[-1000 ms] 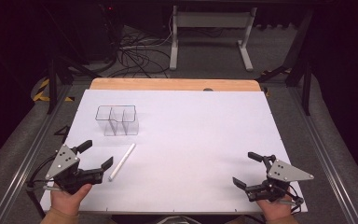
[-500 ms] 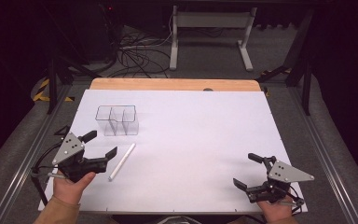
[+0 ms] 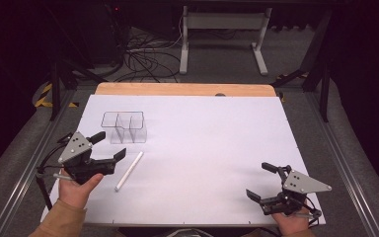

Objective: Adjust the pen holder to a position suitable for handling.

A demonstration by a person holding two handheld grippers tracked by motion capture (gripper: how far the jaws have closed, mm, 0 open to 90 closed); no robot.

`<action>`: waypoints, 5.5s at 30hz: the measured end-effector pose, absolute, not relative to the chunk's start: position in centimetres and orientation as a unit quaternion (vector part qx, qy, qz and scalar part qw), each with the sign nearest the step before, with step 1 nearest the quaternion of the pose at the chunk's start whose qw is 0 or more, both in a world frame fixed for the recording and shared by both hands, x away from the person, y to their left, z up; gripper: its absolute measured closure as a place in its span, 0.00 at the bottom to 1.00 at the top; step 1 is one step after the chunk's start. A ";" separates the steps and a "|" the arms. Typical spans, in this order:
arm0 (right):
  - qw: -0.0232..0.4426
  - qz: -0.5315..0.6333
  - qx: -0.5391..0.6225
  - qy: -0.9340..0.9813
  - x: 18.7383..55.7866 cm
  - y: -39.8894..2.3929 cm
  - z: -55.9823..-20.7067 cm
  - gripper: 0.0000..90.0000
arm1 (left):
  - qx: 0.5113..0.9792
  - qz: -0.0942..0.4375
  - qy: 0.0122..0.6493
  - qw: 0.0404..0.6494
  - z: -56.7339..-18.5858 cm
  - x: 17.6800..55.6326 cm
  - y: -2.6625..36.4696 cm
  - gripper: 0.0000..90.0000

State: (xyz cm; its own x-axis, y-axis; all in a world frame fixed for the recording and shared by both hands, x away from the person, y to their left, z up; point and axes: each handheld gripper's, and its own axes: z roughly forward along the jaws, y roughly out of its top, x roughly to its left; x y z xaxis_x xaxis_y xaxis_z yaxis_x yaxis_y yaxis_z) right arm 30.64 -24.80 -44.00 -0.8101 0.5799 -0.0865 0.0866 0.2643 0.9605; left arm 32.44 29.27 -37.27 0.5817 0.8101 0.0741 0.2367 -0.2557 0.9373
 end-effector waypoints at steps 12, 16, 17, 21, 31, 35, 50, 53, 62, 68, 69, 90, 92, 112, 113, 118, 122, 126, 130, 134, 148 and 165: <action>0.212 0.568 0.214 0.766 30.7 -24.6 -44.1 0.03 | 0.801 0.266 0.266 0.465 -35.1 33.9 29.7 0.29; 0.211 0.569 0.213 0.766 30.7 -24.6 -44.1 0.03 | 0.814 0.262 0.258 0.450 -34.5 34.5 30.0 0.31; 0.209 0.569 0.213 0.766 30.6 -24.6 -44.1 0.03 | 0.818 0.261 0.255 0.446 -34.3 34.8 30.2 0.31; 0.210 0.567 0.211 0.768 30.7 -24.5 -44.1 0.03 | 0.835 0.255 0.244 0.421 -33.6 35.6 30.4 0.35; 0.206 0.568 0.209 0.769 30.7 -24.4 -44.2 0.03 | 0.877 0.232 0.206 0.367 -32.9 38.1 30.3 0.41; 0.202 0.570 0.209 0.768 30.8 -24.4 -44.2 0.03 | 0.885 0.229 0.196 0.356 -32.9 39.0 30.1 0.40; 0.200 0.570 0.207 0.770 30.7 -24.4 -44.3 0.03 | 0.889 0.202 0.221 0.346 -33.2 41.6 30.3 0.43; 0.198 0.570 0.206 0.771 30.8 -24.3 -44.3 0.03 | 0.894 0.204 0.209 0.340 -33.2 41.9 30.2 0.43; 0.195 0.571 0.202 0.772 30.8 -24.3 -44.3 0.03 | 0.918 0.209 0.155 0.298 -33.1 43.3 29.8 0.44; 0.194 0.571 0.201 0.772 30.8 -24.3 -44.3 0.03 | 0.932 0.207 0.145 0.262 -33.4 44.1 29.3 0.46; 0.194 0.571 0.201 0.772 30.8 -24.3 -44.3 0.03 | 0.934 0.205 0.145 0.256 -33.5 44.2 29.2 0.46; 0.189 0.572 0.197 0.774 30.8 -24.2 -44.4 0.03 | 0.957 0.197 0.129 0.168 -35.4 47.0 28.0 0.52; 0.188 0.572 0.197 0.774 30.8 -24.2 -44.4 0.03 | 0.960 0.196 0.125 0.153 -35.5 47.2 27.8 0.56; 0.185 0.572 0.195 0.775 30.8 -24.1 -44.5 0.03 | 0.974 0.172 0.105 0.102 -36.6 48.1 26.9 0.78; 0.185 0.572 0.194 0.775 30.8 -24.1 -44.5 0.03 | 0.974 0.174 0.106 0.102 -36.6 48.1 26.9 0.79; 0.190 0.573 0.197 0.772 30.8 -24.2 -44.5 0.03 | 0.973 0.181 0.106 0.099 -36.6 48.2 27.0 0.84; 0.190 0.575 0.197 0.771 30.8 -24.3 -44.5 0.03 | 0.974 0.180 0.101 0.098 -36.6 48.2 27.0 0.85; 0.190 0.574 0.196 0.772 30.8 -24.3 -44.5 0.03 | 0.975 0.178 0.090 0.096 -36.6 48.0 27.0 0.87; 0.188 0.574 0.198 0.772 30.8 -24.2 -44.6 0.03 | 0.980 0.161 0.077 0.093 -36.5 47.7 26.8 0.96; 0.188 0.573 0.196 0.773 30.8 -24.1 -44.6 0.02 | 0.980 0.153 0.083 0.095 -36.5 47.6 26.8 0.98; 0.185 0.573 0.196 0.774 30.9 -24.1 -44.6 0.02 | 0.978 0.149 0.068 0.125 -34.2 46.1 25.4 0.98; 0.185 0.573 0.194 0.775 30.8 -24.1 -44.6 0.02 | 0.980 0.110 0.050 0.159 -32.0 43.8 19.3 0.98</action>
State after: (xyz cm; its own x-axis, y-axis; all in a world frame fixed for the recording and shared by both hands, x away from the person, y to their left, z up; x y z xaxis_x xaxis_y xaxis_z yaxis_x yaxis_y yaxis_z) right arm 30.82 -24.10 -44.58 -0.8568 0.5117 -0.0640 0.0885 0.2681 0.9593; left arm 43.79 19.28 -32.01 0.9709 0.1328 0.1992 0.0630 -0.9444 0.3228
